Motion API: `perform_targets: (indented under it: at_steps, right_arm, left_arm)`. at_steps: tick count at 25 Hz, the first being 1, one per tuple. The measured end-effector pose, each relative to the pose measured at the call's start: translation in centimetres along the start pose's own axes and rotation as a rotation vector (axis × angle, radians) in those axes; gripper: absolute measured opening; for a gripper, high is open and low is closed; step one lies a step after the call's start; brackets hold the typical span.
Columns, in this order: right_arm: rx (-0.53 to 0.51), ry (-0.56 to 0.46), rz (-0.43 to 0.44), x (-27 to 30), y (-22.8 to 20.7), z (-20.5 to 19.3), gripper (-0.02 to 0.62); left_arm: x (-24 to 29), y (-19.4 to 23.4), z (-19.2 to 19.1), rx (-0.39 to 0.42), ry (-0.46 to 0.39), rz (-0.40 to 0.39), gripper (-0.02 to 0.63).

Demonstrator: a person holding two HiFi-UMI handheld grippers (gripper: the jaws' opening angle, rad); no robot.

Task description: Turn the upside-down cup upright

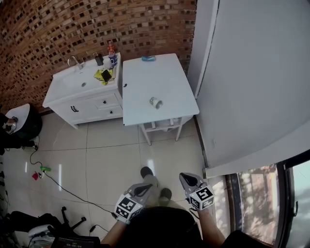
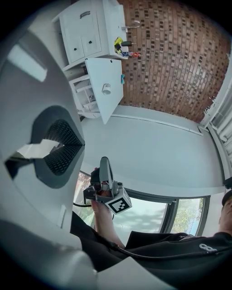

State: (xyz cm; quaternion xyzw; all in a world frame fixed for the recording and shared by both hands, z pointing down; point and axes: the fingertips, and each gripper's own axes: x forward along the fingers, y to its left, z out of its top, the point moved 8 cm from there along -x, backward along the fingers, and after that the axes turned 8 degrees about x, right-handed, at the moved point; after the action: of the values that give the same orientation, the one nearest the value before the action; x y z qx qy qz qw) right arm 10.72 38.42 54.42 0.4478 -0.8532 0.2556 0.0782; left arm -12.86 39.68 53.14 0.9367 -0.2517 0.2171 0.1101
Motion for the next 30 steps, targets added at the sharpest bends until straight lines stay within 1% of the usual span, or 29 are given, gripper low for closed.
perform_targets:
  at_steps: [7,12,16,19,26,30]
  right_arm:
    - [0.013,0.005,-0.025,0.8,-1.3,0.1,-0.008]
    - [0.017,0.027,-0.043,2.3,-2.3,1.7,-0.008]
    - [0.007,0.041,-0.041,4.9,-3.7,3.0,-0.008]
    - [0.002,0.046,-0.04,7.3,-5.1,4.4,-0.008]
    - [-0.024,0.058,-0.043,14.0,-6.8,9.2,-0.008]
    - [-0.039,0.077,-0.061,17.2,-7.5,11.0,-0.008]
  left_arm:
    - [1.9,2.1,0.1,-0.016,-0.004,-0.02,0.014]
    - [2.8,4.9,1.8,-0.033,-0.014,-0.021,0.014]
    - [4.0,8.1,1.8,-0.06,-0.015,0.001,0.014]
    - [5.3,10.9,2.0,-0.063,-0.022,0.017,0.014]
    - [7.1,18.4,4.3,-0.064,-0.039,0.018,0.015]
    - [8.0,22.1,5.0,-0.065,-0.032,0.012,0.015]
